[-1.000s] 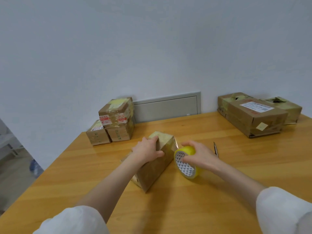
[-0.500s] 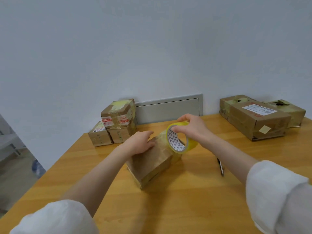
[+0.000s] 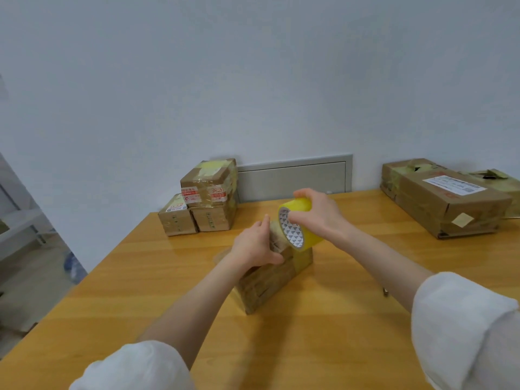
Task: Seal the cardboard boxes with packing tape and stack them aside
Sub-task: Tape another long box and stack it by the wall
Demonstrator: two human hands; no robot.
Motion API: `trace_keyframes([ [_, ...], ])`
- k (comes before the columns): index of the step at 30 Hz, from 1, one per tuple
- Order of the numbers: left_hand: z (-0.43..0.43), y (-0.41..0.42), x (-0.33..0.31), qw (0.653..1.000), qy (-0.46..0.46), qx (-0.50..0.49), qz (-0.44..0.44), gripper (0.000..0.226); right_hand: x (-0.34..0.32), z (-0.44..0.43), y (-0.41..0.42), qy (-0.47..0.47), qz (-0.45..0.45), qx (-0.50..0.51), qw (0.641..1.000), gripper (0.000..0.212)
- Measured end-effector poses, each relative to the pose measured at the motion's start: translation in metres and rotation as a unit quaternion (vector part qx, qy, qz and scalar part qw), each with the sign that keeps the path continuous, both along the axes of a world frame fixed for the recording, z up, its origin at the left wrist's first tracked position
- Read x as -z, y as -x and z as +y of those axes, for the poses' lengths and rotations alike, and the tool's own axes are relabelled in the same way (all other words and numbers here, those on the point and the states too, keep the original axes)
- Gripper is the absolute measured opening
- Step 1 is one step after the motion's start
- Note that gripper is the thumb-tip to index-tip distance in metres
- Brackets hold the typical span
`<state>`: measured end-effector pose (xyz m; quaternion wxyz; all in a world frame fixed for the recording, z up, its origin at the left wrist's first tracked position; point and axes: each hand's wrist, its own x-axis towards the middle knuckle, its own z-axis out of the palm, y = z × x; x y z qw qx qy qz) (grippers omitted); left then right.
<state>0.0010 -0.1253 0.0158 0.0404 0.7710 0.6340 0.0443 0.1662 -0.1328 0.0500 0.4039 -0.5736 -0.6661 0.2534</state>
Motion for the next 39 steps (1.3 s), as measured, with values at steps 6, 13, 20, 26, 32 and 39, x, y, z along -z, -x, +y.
trace_keyframes([
  [6,0.003,0.0,-0.003,1.0,0.013,0.015,0.009,0.105,0.02,-0.014,-0.02,0.046,-0.024,-0.025,0.998,0.035],
  [13,0.005,0.0,-0.004,1.0,0.016,0.017,0.006,0.098,0.041,-0.035,-0.027,0.093,-0.143,-0.031,0.985,0.04],
  [20,0.006,0.001,-0.004,0.998,0.034,0.044,0.025,0.099,0.047,-0.04,-0.027,0.092,-0.322,-0.029,0.942,0.052],
  [26,0.011,-0.019,0.004,0.984,0.029,0.134,0.109,0.098,0.05,-0.036,-0.03,0.097,-0.346,-0.039,0.932,0.053],
  [32,0.016,-0.02,0.005,0.979,0.089,0.132,0.124,0.092,0.057,-0.027,-0.032,0.097,-0.335,-0.028,0.937,0.055],
  [39,0.021,-0.02,-0.006,0.992,0.089,0.08,0.046,0.082,0.062,-0.019,-0.047,0.14,-0.012,0.009,0.99,0.068],
])
